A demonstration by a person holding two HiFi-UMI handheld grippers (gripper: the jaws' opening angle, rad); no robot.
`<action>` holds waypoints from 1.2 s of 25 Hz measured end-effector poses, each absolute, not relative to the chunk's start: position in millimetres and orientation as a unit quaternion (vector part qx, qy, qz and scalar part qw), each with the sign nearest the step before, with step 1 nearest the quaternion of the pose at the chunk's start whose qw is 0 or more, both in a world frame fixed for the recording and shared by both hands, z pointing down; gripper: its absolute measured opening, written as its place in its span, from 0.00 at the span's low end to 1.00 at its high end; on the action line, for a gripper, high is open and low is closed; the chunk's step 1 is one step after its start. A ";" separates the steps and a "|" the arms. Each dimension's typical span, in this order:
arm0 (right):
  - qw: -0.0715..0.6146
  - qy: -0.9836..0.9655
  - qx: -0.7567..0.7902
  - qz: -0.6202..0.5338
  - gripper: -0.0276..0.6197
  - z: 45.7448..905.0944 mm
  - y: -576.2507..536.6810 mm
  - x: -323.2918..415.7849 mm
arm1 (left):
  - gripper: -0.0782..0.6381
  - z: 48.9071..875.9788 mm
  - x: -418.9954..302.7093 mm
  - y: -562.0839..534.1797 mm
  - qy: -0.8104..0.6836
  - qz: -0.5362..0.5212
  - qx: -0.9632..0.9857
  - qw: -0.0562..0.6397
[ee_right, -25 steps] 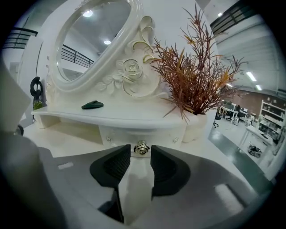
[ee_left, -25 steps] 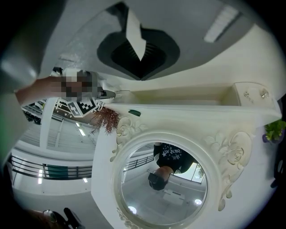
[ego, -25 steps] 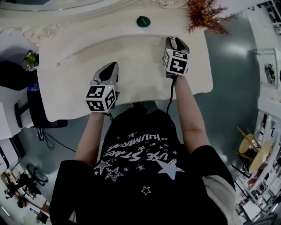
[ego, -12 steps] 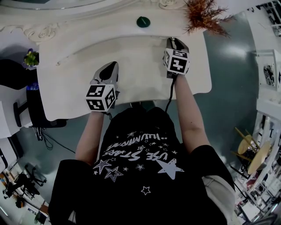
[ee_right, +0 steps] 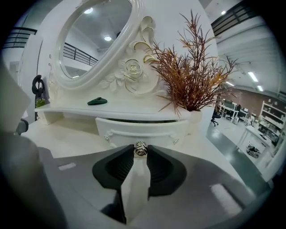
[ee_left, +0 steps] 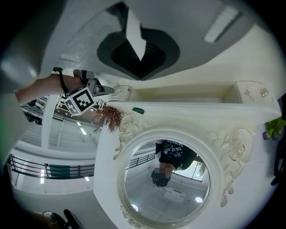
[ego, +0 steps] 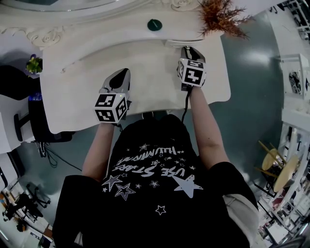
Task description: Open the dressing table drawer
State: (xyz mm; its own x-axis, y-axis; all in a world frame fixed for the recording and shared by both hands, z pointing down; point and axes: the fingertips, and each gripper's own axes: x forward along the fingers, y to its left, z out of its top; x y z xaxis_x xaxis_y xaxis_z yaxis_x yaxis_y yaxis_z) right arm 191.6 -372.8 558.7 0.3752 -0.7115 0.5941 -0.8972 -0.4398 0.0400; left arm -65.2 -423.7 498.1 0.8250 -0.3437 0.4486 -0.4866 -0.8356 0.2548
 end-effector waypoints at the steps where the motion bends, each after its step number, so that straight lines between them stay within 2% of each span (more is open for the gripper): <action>1: 0.181 -0.496 0.810 0.256 0.23 558.4 -371.3 190.7 | 0.11 497.6 -65.2 -423.0 -0.222 0.196 0.938 0.182; 30: 0.178 -0.495 0.809 0.263 0.23 559.6 -334.6 172.9 | 0.11 494.8 -66.2 -402.9 -0.228 0.193 0.937 0.183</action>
